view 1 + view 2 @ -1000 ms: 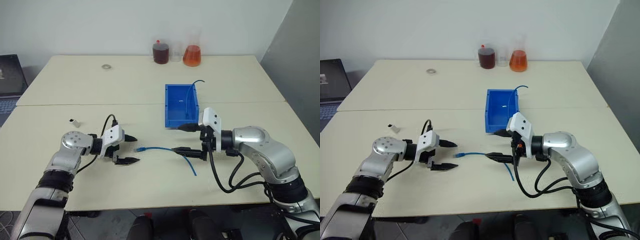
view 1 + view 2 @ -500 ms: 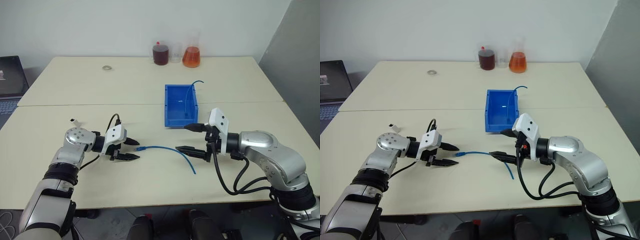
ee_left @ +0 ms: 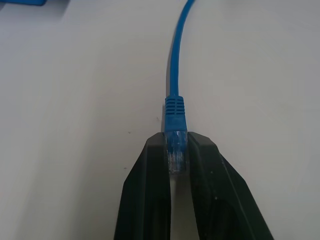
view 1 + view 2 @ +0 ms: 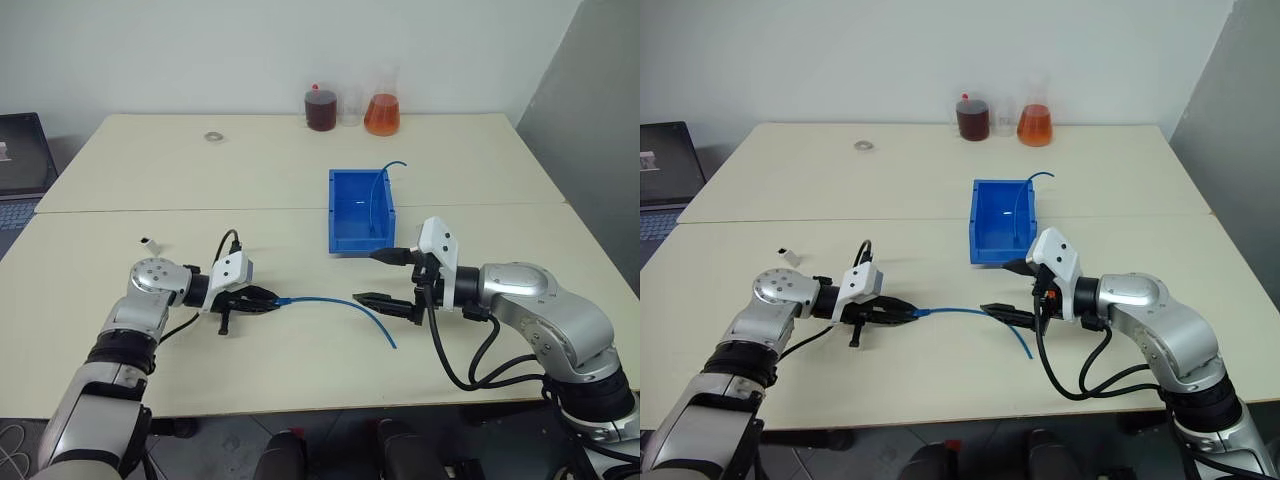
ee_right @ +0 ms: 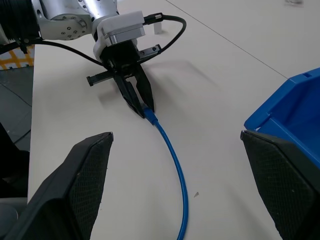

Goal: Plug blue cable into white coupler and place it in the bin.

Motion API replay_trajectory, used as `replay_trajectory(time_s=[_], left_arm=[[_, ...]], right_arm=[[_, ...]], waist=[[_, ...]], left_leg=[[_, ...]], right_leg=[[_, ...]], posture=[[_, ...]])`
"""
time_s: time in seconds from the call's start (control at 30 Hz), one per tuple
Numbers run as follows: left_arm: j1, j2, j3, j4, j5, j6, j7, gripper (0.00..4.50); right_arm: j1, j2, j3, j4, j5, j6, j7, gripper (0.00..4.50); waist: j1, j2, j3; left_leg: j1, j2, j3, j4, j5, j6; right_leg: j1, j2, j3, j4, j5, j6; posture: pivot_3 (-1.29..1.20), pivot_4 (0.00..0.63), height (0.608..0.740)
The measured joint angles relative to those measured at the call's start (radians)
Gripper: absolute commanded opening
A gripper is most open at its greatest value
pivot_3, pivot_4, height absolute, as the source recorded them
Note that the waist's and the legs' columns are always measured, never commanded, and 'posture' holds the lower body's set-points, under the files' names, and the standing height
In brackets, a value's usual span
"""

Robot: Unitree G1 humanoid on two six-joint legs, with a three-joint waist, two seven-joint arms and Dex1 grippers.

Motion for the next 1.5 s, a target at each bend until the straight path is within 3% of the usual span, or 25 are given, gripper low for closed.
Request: replay_trajectory(time_s=[0.07, 0.23, 0.5, 0.63, 0.83, 1.07, 1.5], left_arm=[[0.02, -0.023, 0.006, -0.107, -0.038, 0.124, 0.036, 0.23], [-0.03, -0.116, 0.13, -0.501, -0.284, 0.654, 0.282, 0.23], [-0.111, -0.264, 0.306, -0.673, -0.582, 1.096, 0.596, 0.23], [-0.166, -0.248, 0.358, -0.687, -0.714, 1.222, 0.625, 0.23], [-0.183, -0.197, 0.378, -0.682, -0.863, 1.366, 0.597, 0.23], [-0.197, -0.188, 0.377, -0.655, -0.909, 1.383, 0.604, 0.23], [-0.213, -0.211, 0.344, -0.654, -0.95, 1.383, 0.607, 0.23]], right_arm=[[0.007, 0.001, -0.005, -0.013, 0.005, 0.01, -0.014, 4.34], [-0.009, 0.088, -0.156, -0.106, 0.193, 0.153, -0.132, 4.34], [-0.051, 0.194, -0.282, -0.096, 0.411, 0.276, -0.305, 4.34], [-0.078, 0.191, -0.362, 0.044, 0.503, 0.295, -0.33, 4.34], [-0.181, 0.114, -0.477, 0.266, 0.7, 0.384, -0.323, 4.34], [-0.218, 0.093, -0.453, 0.318, 0.854, 0.456, -0.301, 4.34], [-0.294, 0.104, -0.307, 0.389, 0.776, 0.407, -0.211, 4.34]], waist=[[0.005, -0.001, 0.0], [0.011, -0.003, 0.002], [0.002, -0.002, 0.002], [0.002, -0.002, 0.002], [0.001, 0.0, 0.004], [0.0, 0.001, 0.004], [0.001, 0.001, 0.004]], left_leg=[[-0.003, 0.0, -0.002, 0.002, 0.0, 0.0], [-0.007, 0.0, -0.01, 0.005, 0.0, 0.0], [-0.006, 0.0, -0.016, 0.003, 0.0, 0.0], [-0.006, 0.0, -0.016, 0.003, 0.0, -0.001], [-0.006, 0.0, -0.016, 0.001, 0.001, -0.001], [-0.006, 0.0, -0.016, 0.001, 0.001, -0.001], [-0.006, 0.0, -0.016, 0.001, 0.001, -0.001]], right_leg=[[0.0, 0.0, -0.001, 0.0, 0.0, 0.0], [-0.001, 0.0, -0.008, 0.0, 0.0, 0.0], [0.0, 0.0, -0.015, 0.001, -0.001, -0.002], [0.001, 0.0, -0.015, 0.001, -0.001, -0.002], [0.001, 0.0, -0.016, 0.001, -0.003, -0.005], [0.001, 0.0, -0.017, 0.001, -0.004, -0.007], [0.0, 0.0, -0.017, 0.001, -0.004, -0.006]], posture=[[0.0, 0.15, 0.74], [0.0, 0.15, 0.74], [0.0, 0.15, 0.74], [0.0, 0.15, 0.74], [0.0, 0.15, 0.74], [0.0, 0.15, 0.74], [0.0, 0.15, 0.74]])
